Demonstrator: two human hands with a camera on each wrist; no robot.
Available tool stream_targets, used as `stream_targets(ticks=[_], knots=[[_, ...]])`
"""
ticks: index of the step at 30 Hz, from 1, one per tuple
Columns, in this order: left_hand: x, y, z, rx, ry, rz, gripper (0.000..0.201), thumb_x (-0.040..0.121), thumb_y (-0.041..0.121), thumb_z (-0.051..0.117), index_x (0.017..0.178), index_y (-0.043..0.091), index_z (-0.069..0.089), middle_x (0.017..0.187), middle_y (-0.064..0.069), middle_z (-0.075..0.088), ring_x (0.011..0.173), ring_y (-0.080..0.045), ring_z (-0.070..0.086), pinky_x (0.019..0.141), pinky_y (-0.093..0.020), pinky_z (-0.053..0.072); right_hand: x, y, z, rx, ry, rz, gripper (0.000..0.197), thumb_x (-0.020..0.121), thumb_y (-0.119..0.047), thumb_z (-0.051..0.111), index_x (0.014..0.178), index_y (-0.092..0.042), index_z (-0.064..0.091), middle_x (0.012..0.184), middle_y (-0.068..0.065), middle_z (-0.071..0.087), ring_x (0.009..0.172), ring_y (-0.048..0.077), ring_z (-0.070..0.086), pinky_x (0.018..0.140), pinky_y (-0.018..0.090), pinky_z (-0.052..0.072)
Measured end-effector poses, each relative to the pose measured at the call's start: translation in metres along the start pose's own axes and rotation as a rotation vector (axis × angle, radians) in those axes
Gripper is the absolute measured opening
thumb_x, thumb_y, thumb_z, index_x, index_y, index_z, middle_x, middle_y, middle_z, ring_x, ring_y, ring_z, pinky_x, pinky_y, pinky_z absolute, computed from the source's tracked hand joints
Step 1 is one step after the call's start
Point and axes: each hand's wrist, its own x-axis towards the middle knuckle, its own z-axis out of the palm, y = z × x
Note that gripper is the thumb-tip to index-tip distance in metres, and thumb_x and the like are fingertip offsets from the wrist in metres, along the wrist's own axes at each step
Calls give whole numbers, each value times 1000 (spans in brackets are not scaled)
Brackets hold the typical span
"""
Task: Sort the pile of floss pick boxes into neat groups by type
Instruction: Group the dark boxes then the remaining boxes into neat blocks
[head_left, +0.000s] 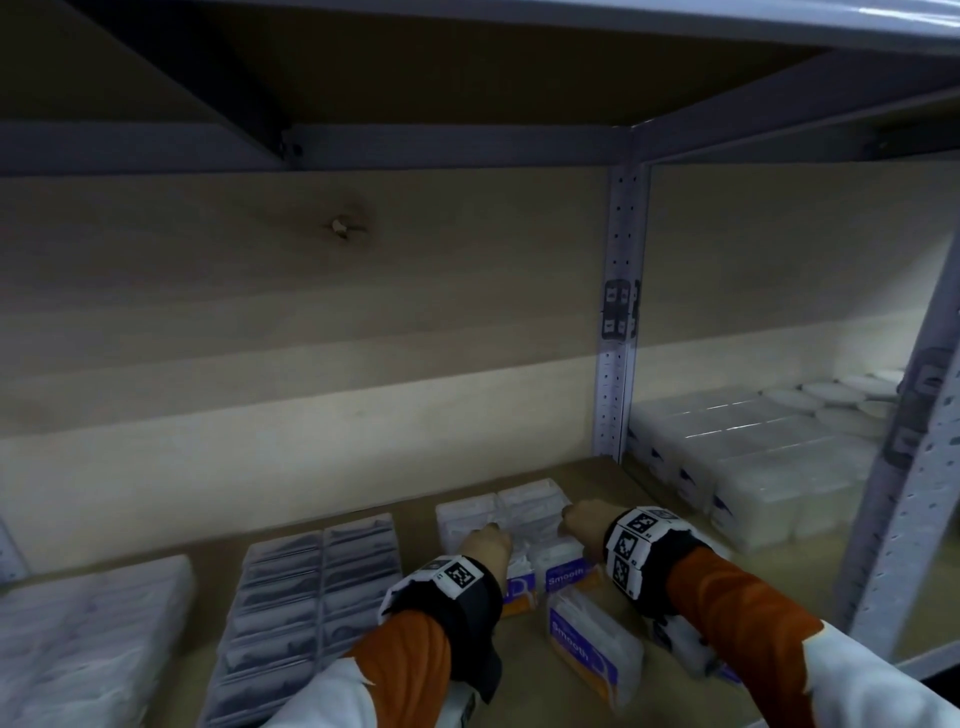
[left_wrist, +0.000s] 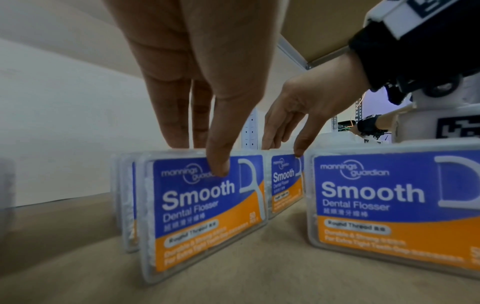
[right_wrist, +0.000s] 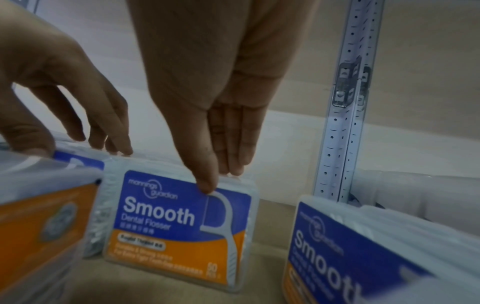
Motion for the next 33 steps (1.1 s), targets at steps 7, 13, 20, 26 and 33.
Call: stream_targets(ticks=[7,13,20,26,33], knots=[[-1,-2,1,8,30,106,56,92,10,57,142,0,35,145,-17,37,133,-32,40,110,-34,34,-3,3,0,54,44,-3,45,91,-7,56,134,3,48,138,21,47,127,32,47,103,35,40],[-2,4,1,4,106,309,45,95,16,50,139,10,44,143,-10,41,131,-28,40,108,-36,35,-22,12,1,113,22,41,50,94,-16,54,142,-10,40,145,12,41,131,26,42,107,31,34],[-10,25,-4,103,19,547,40,93,9,50,134,6,51,137,-14,47,127,-29,44,102,-34,34,-60,25,14,107,-5,119,33,92,-15,54,123,-5,61,128,17,58,118,29,55,96,32,44],[-14,43,2,164,-70,627,42,88,2,55,130,-2,52,135,-20,46,124,-32,45,104,-35,34,-85,40,44,163,-65,190,50,91,-23,58,138,-12,45,138,11,47,127,25,45,104,30,37],[-16,54,2,221,-78,595,44,87,4,56,130,1,50,134,-17,48,122,-32,46,99,-38,38,-95,46,61,281,-18,268,63,87,-24,63,143,-15,36,142,8,44,129,24,45,107,29,37]])
